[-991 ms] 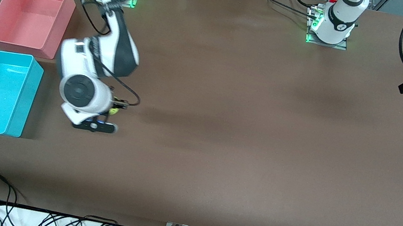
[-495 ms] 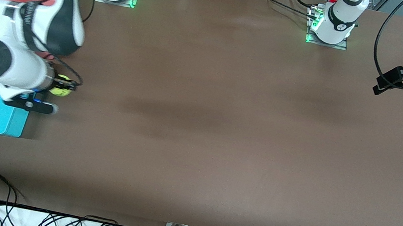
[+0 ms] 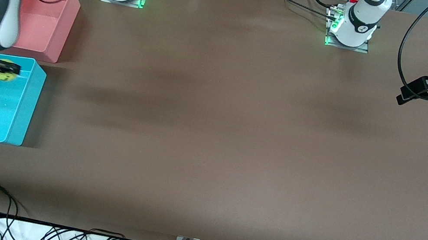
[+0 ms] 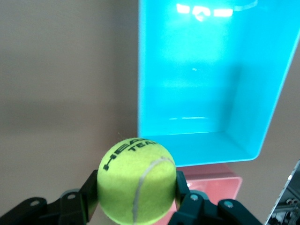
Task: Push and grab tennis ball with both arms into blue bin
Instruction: 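Lift the ball with the right gripper and carry it over the cyan bin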
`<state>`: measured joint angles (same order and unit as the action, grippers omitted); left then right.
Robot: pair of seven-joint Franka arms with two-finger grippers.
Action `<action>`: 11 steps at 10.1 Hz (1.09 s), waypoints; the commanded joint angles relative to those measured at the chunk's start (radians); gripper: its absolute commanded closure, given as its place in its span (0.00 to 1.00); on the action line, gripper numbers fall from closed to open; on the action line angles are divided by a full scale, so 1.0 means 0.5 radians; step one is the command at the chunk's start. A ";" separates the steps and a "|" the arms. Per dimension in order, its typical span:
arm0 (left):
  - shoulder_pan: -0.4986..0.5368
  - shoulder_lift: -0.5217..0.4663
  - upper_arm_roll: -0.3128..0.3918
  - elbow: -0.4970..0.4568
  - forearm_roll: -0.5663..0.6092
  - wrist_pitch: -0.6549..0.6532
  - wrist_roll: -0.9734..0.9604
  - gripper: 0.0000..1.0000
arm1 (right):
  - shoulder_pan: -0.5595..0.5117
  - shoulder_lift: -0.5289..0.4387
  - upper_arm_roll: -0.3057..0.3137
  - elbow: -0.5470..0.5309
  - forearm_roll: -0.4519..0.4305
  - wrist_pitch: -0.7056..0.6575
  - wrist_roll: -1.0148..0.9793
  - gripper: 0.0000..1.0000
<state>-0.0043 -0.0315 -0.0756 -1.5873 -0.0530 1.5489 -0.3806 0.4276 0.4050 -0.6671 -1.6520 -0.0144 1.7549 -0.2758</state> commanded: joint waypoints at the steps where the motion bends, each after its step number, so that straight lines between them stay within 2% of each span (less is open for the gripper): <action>1: -0.022 0.038 0.016 0.085 0.014 -0.039 -0.027 0.00 | -0.011 -0.230 -0.279 -0.633 0.016 0.584 -0.459 0.75; 3: -0.022 0.038 0.016 0.085 0.020 -0.042 -0.027 0.00 | -0.146 -0.154 -0.277 -0.855 0.200 0.989 -0.601 0.75; 5: -0.022 0.035 0.016 0.085 0.014 -0.042 -0.024 0.00 | -0.153 -0.056 -0.267 -0.875 0.426 1.055 -0.770 0.75; 7: -0.028 0.035 0.013 0.085 0.014 -0.042 -0.024 0.00 | -0.153 0.140 -0.176 -0.832 0.654 1.156 -0.820 0.75; 9: -0.022 0.035 0.013 0.082 0.011 -0.048 -0.024 0.00 | -0.150 0.224 -0.163 -0.835 0.664 1.178 -0.847 0.70; 10: -0.025 0.035 0.013 0.085 0.011 -0.051 -0.024 0.00 | -0.168 0.224 -0.163 -0.835 0.664 1.178 -0.881 0.57; 11: -0.028 0.038 0.013 0.085 0.011 -0.051 -0.024 0.00 | -0.168 0.230 -0.163 -0.832 0.664 1.175 -0.881 0.12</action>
<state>-0.0087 -0.0284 -0.0735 -1.5778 -0.0531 1.5481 -0.3821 0.3565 0.4981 -0.7426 -2.0774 0.2935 2.3353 -0.6766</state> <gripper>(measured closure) 0.000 0.335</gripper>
